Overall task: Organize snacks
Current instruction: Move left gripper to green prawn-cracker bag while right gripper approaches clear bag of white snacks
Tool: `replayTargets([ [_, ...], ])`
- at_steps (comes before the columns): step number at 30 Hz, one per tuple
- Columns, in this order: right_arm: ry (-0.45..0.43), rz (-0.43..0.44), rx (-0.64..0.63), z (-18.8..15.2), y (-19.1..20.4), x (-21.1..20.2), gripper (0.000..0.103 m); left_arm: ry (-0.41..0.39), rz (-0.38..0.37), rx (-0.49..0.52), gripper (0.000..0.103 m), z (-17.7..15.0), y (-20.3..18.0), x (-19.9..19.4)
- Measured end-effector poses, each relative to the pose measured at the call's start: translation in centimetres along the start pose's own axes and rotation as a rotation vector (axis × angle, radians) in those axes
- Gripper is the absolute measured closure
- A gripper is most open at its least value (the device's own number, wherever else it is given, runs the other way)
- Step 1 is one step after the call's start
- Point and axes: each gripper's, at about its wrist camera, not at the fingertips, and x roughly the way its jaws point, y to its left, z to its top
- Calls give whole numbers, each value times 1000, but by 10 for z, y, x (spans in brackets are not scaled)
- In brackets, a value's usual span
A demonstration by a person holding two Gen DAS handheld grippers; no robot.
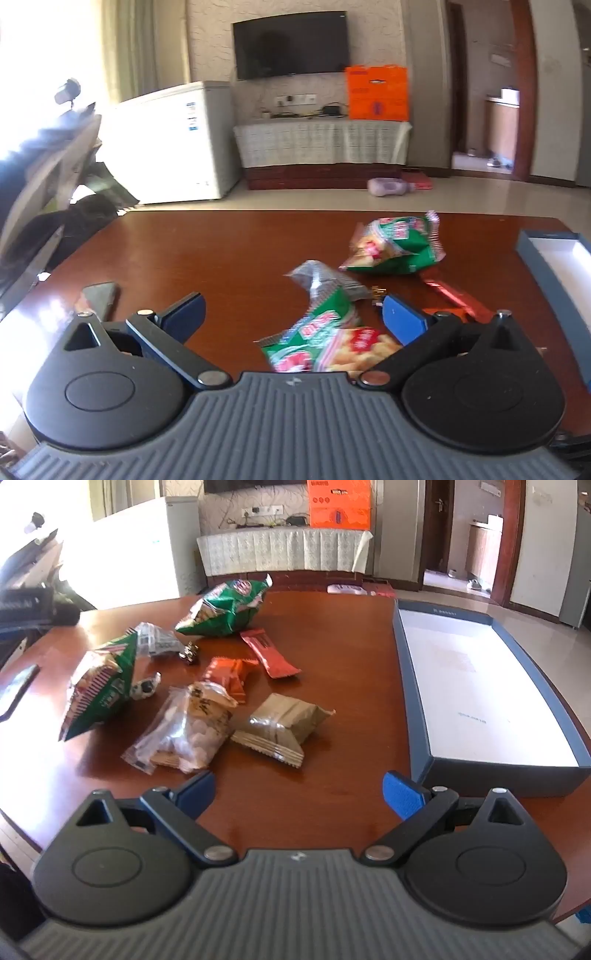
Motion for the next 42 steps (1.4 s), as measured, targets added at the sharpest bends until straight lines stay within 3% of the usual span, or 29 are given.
replayTargets([
  [6,-55,52,5,4,2,-9,5,17,-84,42,0,-5,-4,0],
  [11,-107,97,-28,4,9,-15,5,37,-134,10,0,-7,-4,6],
  [16,-115,104,-46,3,13,-14,5,39,-128,-26,0,-10,-1,11],
  [20,-112,102,-63,2,18,-12,5,85,-139,-44,0,-15,4,21],
  [34,-124,98,-119,-3,28,-12,7,114,-152,9,0,-21,-1,44],
  [39,-112,116,-127,-2,31,-12,19,110,-172,15,0,-21,1,49],
  [42,-108,120,-130,-1,33,-11,20,119,-174,17,0,-22,2,53],
])
